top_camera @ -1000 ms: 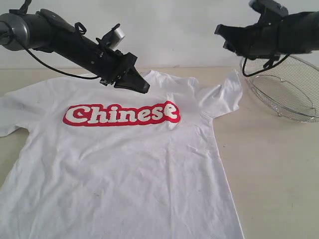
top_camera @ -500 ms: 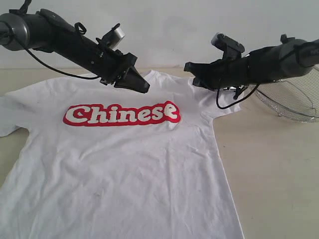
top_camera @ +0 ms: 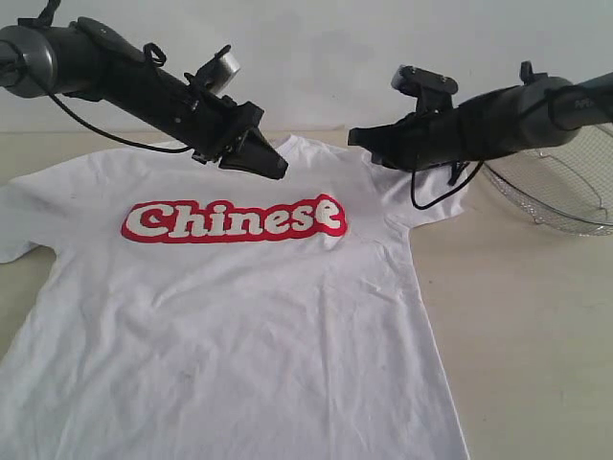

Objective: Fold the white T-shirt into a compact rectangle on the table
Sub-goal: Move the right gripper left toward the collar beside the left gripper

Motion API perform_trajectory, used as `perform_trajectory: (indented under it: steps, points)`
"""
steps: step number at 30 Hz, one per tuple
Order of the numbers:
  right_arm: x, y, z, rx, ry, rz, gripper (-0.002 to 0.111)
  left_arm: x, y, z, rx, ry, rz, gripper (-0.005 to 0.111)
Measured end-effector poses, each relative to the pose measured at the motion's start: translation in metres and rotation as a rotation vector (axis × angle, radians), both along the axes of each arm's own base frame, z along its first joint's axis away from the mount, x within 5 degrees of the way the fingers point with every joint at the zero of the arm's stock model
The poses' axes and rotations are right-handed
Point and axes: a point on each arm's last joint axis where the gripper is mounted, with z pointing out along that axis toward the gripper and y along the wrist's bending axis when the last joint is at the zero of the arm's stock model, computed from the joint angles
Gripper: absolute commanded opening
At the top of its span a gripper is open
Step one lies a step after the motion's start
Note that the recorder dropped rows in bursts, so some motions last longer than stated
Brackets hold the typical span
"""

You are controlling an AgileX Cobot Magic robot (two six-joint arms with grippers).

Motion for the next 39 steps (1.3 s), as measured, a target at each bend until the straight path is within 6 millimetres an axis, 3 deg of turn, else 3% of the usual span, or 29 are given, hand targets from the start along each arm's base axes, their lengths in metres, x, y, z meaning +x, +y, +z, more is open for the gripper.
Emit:
perform_trajectory:
  steps: [7,15,26,39]
  points:
    - [0.010,0.003,0.011,-0.090,0.000,0.093,0.000,0.000,0.000,0.000,0.000,0.000,0.000,0.004]
    - [0.013,0.001,0.002,-0.249,0.126,0.211,0.000,0.000,0.000,0.000,0.000,0.000,0.000,0.004]
    - [0.020,0.002,0.025,-0.296,0.150,0.274,0.000,0.000,0.000,0.000,0.000,0.000,0.000,0.004]
    - [0.029,0.003,0.011,-0.308,0.225,0.314,0.000,0.000,0.000,0.000,0.000,0.000,0.000,0.004]
